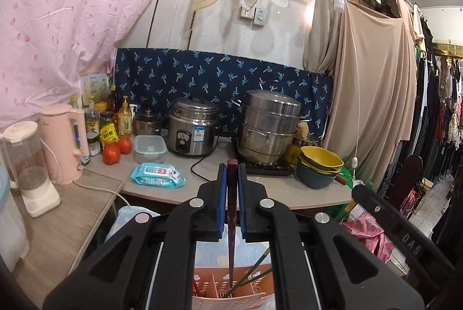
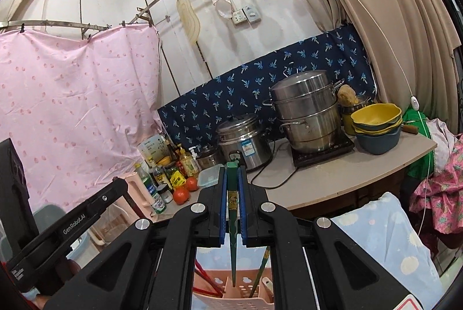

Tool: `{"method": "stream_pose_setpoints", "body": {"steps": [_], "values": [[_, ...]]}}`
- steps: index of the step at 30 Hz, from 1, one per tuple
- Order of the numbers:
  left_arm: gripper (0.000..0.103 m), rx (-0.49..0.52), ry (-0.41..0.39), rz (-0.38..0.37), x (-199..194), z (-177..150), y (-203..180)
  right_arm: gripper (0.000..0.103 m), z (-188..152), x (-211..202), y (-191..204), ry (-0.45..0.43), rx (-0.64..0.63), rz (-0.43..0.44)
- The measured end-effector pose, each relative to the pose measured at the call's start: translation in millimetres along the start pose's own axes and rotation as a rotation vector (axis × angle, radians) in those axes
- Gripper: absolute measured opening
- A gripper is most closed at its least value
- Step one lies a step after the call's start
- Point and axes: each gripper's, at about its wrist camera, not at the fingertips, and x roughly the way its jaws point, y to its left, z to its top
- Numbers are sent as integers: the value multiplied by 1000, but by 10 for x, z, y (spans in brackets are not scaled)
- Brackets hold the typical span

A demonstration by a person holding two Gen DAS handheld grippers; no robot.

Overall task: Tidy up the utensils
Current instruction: 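Lower both chopsticks into the pink basket and open both tools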

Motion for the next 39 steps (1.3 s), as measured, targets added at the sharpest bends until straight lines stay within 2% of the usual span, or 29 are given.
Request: {"method": "stream_pose_setpoints", "body": {"steps": [9,21,23,25,26,28,30,35,39], "values": [[7,-7,115,27,414,-406,139,8,-540,412,-193,156,9,-36],[7,-9,172,59,507,-636,182,8,-781,572,-281,230,16,-71],[9,-12,171,70,486,-643,182,19,-777,549,-300,222,25,-81],[20,-10,172,76,479,-636,174,32,-761,511,-324,216,37,-83],[23,-8,171,80,466,-635,172,34,-753,488,-331,211,40,-85],[34,-4,163,93,415,-637,159,34,-730,435,-324,205,36,-89],[38,-2,159,97,366,-634,144,34,-713,373,-322,198,37,-90],[40,15,161,104,222,-648,77,38,-707,172,-265,184,26,-87],[45,25,161,107,75,-701,28,38,-739,7,-201,184,10,-81]]}}
